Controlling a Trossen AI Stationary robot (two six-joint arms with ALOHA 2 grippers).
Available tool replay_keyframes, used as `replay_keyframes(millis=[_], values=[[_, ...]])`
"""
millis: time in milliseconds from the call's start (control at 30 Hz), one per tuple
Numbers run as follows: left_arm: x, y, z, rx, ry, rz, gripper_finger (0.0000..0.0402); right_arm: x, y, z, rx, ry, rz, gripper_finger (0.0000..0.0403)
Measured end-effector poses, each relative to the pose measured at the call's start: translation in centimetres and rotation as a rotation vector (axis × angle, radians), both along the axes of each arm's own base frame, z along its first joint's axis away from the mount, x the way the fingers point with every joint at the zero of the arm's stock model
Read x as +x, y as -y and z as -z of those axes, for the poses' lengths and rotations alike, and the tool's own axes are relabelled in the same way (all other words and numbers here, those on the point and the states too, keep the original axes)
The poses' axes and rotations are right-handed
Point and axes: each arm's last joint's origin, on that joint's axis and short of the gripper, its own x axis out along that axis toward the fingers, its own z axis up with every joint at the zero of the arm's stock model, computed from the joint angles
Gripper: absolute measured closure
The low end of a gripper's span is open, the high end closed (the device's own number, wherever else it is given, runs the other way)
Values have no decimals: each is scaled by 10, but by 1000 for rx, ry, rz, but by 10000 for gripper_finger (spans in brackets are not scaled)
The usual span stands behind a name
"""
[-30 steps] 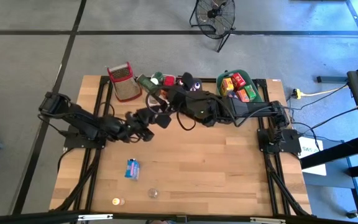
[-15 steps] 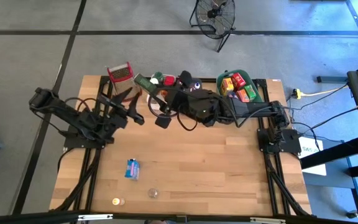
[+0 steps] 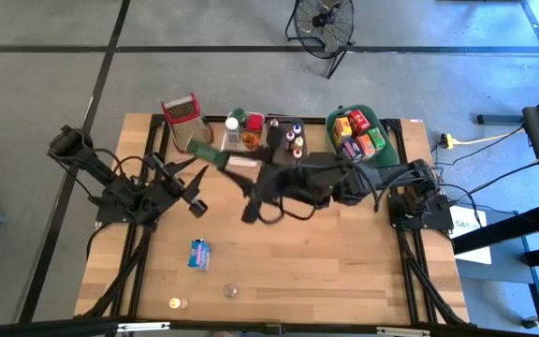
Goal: Pick & Place Kitchen Items
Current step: Put the black seasoning can into the white bin
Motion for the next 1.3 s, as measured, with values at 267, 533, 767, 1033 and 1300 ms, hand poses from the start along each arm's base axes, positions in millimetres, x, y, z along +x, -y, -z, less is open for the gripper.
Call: replay_keyframes(millis=[267,533,767,1033,1300], values=[[-8,28,1,-54,114,399,293,-2,-18,-2,-109,16,-283,257],[0,55,17,215,29,851,282,-3,-25,-3,-160,46,-477,257],[0,61,20,264,20,916,230,-3,-25,-1,-184,20,-494,257],[-3,52,7,283,196,932,188,-5,-30,0,-287,44,-677,257],[11,31,4,315,266,973,183,-7,-33,-3,-400,107,-819,257]])
